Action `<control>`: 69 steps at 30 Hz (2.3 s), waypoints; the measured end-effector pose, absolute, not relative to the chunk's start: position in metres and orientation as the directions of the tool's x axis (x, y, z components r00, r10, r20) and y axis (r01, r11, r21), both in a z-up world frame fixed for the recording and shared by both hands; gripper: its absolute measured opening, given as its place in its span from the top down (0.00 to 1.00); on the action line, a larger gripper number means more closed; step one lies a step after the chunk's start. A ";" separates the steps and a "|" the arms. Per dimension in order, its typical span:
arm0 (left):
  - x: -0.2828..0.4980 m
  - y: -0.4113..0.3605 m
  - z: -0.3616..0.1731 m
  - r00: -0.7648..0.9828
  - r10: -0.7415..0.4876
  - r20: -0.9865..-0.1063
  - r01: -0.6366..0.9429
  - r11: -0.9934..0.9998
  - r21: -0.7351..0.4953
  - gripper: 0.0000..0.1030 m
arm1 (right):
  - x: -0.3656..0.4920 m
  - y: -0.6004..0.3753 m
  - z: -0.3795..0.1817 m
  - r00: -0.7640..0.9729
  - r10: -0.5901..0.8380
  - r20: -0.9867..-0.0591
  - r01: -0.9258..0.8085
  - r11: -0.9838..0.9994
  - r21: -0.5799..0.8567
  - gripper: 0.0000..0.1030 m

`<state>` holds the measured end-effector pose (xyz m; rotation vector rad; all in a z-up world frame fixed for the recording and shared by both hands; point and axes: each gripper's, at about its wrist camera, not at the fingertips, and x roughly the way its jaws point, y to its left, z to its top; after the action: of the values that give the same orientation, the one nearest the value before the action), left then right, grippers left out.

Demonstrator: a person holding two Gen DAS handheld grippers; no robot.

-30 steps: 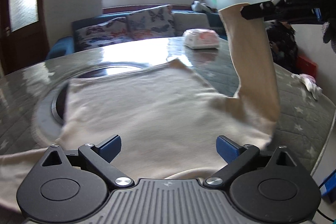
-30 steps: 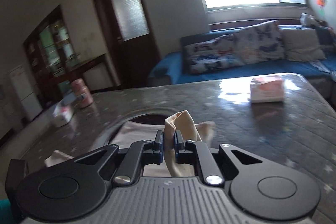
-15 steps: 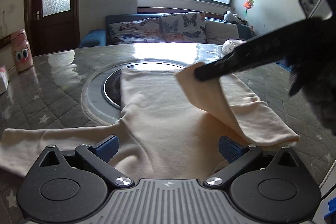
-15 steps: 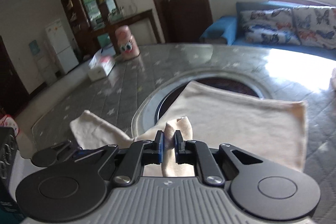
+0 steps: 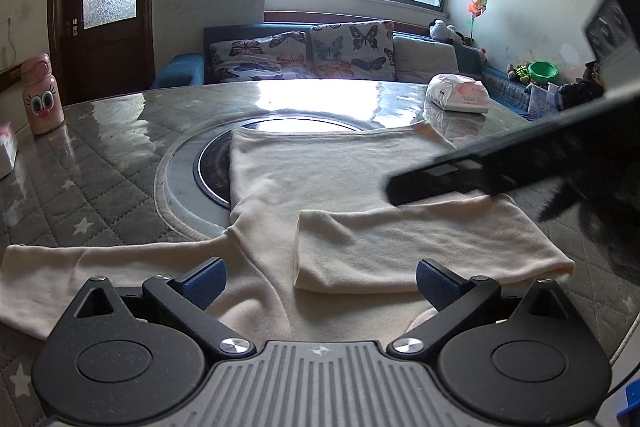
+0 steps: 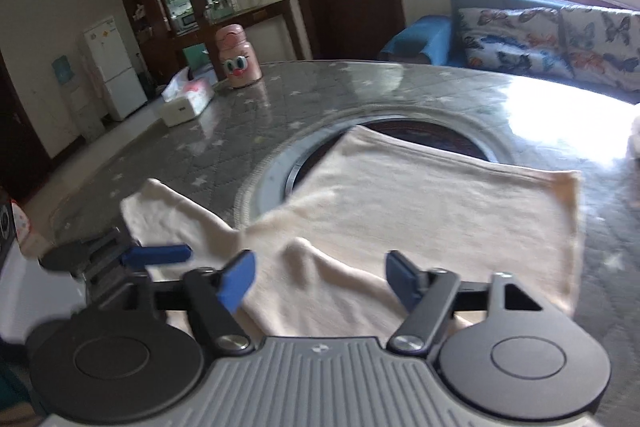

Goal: Fold clothes

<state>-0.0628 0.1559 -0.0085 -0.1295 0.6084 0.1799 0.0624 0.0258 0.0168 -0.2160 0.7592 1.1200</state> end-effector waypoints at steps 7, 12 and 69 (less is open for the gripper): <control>-0.049 0.150 -0.007 0.813 0.110 -0.572 -0.175 0.983 -0.060 0.07 | 0.062 -0.030 0.003 0.314 0.666 -0.677 -0.847 0.519 0.118 0.11; -0.036 0.151 -0.016 0.798 0.099 -0.594 -0.165 0.985 -0.058 0.17 | 0.054 -0.065 -0.011 0.396 0.609 -0.687 -0.820 0.572 0.034 0.08; -0.026 0.159 -0.018 0.739 0.183 -0.648 -0.245 0.970 -0.006 0.53 | 0.053 -0.105 -0.015 0.596 0.543 -0.592 -0.683 0.730 -0.018 0.00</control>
<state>-0.0255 0.1590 -0.0183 -0.0924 0.7008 0.2349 0.0535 -0.1048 -0.0152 -0.2548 0.5959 0.7209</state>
